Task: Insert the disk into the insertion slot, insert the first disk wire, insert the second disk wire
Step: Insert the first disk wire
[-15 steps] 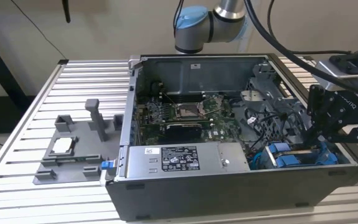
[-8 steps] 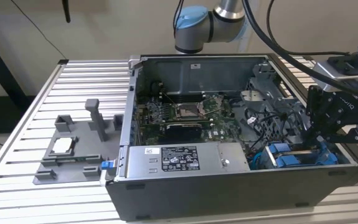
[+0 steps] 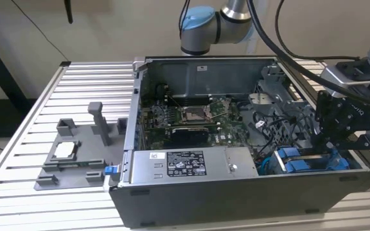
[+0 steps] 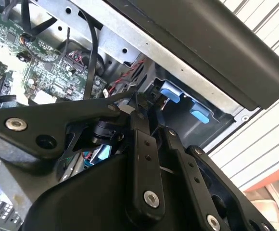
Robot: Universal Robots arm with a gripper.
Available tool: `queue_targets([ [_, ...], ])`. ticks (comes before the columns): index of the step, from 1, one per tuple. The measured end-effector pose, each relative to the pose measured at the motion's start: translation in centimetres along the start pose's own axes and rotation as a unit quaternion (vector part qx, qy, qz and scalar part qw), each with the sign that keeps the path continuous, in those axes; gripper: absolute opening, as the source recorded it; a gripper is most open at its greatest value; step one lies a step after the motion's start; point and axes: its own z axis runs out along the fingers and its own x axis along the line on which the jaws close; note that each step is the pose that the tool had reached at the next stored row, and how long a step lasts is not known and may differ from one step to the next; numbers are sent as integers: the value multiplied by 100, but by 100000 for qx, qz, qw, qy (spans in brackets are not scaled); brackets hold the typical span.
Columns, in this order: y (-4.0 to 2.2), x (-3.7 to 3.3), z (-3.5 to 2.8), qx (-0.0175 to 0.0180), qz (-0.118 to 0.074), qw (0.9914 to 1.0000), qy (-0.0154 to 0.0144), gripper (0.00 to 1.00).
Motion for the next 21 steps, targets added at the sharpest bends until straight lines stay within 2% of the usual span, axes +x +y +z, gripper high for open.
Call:
queue_targets([
  [2,1,0,-1,11,0,100000,-132,21],
  [3,3,-1,-35,10,4,100000,-213,27],
  [5,12,-8,-137,9,3,100000,-101,27],
  [7,29,-13,-221,44,9,100000,-110,27],
  [10,73,-23,-305,339,-14,99999,-92,27],
  [12,97,-33,-324,657,-28,99998,-80,27],
  [21,99,-33,-325,687,-29,99998,-35,27],
])
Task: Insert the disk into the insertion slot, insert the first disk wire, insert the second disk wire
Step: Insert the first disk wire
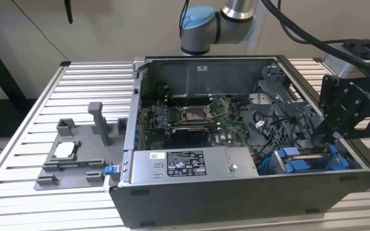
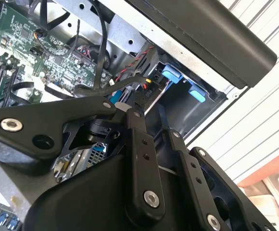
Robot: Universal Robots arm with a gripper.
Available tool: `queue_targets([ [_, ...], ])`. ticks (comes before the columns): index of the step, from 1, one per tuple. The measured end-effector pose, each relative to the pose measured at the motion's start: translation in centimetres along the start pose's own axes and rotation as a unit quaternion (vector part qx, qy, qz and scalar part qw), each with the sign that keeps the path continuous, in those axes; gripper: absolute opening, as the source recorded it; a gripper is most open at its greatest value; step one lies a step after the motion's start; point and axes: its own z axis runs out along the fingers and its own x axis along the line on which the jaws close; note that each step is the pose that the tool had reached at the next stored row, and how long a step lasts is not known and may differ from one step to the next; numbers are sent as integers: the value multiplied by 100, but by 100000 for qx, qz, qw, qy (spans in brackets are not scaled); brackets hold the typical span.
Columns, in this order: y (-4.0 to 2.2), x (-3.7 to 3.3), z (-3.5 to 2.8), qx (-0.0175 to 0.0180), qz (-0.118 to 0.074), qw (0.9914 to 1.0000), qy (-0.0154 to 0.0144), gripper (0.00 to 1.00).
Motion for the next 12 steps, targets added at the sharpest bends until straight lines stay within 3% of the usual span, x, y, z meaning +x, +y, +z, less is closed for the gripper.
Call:
queue_targets([
  [7,45,-31,-14,47,-6,100000,7,27],
  [12,115,-137,-22,163,-7,100000,9,27],
])
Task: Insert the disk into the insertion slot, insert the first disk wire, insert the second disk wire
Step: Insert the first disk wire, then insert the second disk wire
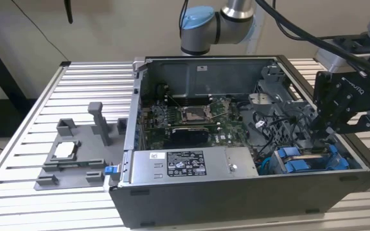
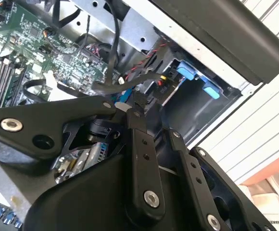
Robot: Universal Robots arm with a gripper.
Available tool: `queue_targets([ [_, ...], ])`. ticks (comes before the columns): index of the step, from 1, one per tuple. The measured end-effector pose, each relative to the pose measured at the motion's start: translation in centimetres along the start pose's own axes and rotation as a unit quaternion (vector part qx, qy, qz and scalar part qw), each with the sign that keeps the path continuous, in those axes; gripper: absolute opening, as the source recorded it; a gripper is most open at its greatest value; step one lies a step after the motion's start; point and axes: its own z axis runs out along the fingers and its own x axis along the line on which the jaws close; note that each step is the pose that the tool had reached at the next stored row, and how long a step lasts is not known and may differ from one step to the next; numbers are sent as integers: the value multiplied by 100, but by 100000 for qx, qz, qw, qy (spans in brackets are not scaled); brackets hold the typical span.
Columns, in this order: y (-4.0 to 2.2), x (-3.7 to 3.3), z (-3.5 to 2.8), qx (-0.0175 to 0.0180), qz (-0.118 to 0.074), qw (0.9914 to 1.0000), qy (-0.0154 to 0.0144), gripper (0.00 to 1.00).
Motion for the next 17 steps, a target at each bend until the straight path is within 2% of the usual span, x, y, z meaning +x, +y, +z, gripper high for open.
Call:
queue_targets([
  [5,84,-68,-59,215,-16,100000,10,27],
  [10,157,-83,-166,735,-41,99997,36,27],
  [13,211,-89,-235,1217,-71,99993,54,27],
  [17,325,-96,-251,2211,-122,99975,97,27],
])
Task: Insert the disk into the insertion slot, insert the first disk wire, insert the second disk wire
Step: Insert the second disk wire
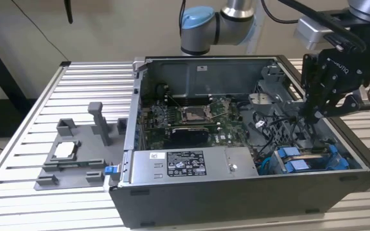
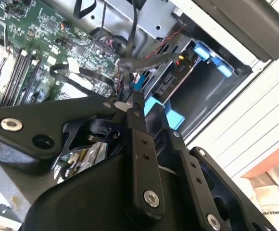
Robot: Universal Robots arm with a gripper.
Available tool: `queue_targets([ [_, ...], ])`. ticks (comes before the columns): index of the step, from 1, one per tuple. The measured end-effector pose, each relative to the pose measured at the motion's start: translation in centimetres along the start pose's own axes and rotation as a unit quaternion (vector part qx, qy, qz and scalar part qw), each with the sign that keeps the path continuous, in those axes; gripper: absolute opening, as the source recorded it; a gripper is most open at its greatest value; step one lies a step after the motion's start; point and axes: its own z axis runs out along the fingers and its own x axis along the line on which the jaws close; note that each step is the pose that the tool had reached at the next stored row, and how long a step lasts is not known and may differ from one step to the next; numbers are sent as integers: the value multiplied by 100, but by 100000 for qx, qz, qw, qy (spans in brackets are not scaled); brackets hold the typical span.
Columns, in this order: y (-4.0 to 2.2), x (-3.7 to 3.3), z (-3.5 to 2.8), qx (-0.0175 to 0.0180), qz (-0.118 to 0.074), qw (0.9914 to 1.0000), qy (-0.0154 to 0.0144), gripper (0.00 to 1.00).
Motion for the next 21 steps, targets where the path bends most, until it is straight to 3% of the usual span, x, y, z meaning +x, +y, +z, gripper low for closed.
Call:
queue_targets([
  [3,101,-6,0,969,-60,99995,45,27],
  [6,183,-23,3,1682,-104,99986,83,27],
  [10,266,-38,16,2278,-232,99973,275,27],
  [14,303,-71,72,2952,-783,99953,372,27],
  [21,379,-98,80,3831,-1516,99914,457,27],
])
